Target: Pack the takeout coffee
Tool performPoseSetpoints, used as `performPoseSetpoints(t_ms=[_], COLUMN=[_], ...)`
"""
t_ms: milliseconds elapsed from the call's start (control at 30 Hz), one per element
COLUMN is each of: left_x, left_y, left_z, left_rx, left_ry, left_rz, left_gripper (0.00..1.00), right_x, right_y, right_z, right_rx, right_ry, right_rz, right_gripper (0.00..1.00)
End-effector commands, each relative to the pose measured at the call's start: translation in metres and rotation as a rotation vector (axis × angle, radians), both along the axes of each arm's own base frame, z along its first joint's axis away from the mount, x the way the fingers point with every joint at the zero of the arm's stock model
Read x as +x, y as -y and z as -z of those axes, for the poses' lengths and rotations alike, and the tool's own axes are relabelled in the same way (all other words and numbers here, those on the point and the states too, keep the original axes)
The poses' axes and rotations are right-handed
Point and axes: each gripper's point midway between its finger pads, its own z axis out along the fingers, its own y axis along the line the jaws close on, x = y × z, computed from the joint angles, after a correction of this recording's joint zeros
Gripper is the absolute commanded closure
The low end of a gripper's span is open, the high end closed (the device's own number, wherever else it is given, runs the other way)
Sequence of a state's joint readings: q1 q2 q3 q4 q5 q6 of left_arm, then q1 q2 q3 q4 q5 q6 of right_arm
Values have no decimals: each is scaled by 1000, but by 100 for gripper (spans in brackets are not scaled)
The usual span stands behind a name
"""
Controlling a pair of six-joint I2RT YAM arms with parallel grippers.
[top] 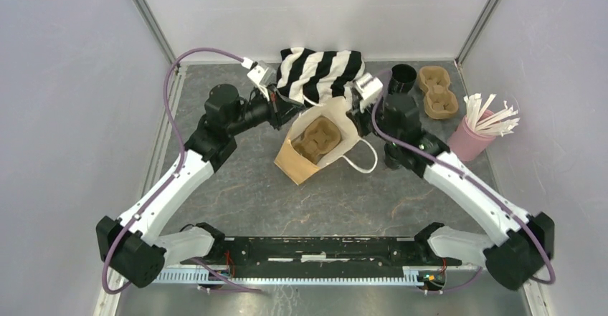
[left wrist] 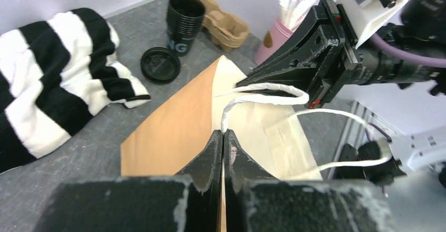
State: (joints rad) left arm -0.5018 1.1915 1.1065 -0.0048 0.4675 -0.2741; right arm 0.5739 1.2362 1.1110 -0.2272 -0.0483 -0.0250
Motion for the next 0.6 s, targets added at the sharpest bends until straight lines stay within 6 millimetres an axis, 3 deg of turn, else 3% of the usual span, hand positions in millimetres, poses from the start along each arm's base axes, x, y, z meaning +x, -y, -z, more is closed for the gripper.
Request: performPoseSetpoints(t_ms=[0, 167, 300, 433, 567], left_x=[-30, -62, -79, -78, -47], left_y=[6, 10, 12, 3, -21], left_z=[-18, -12, -9, -15, -26], left_rx=[-43, -58, -63, -60, -70], left_ry=[190, 174, 153, 135, 33], left_rz=[116, 174, 197, 135, -119], left_gripper=[98, 98, 98, 98, 98], right_x=[-25, -51, -62, -58, -50], right_y=[-19, -19, -14, -12, -8], right_z=[-17, 13, 15, 4, -2], right_rx=[84, 35, 54, 71, 55], right_ry=[293, 271, 260, 207, 33], right_rz=[-186, -266, -259, -207, -109], right_gripper=[100, 100, 100, 100, 99])
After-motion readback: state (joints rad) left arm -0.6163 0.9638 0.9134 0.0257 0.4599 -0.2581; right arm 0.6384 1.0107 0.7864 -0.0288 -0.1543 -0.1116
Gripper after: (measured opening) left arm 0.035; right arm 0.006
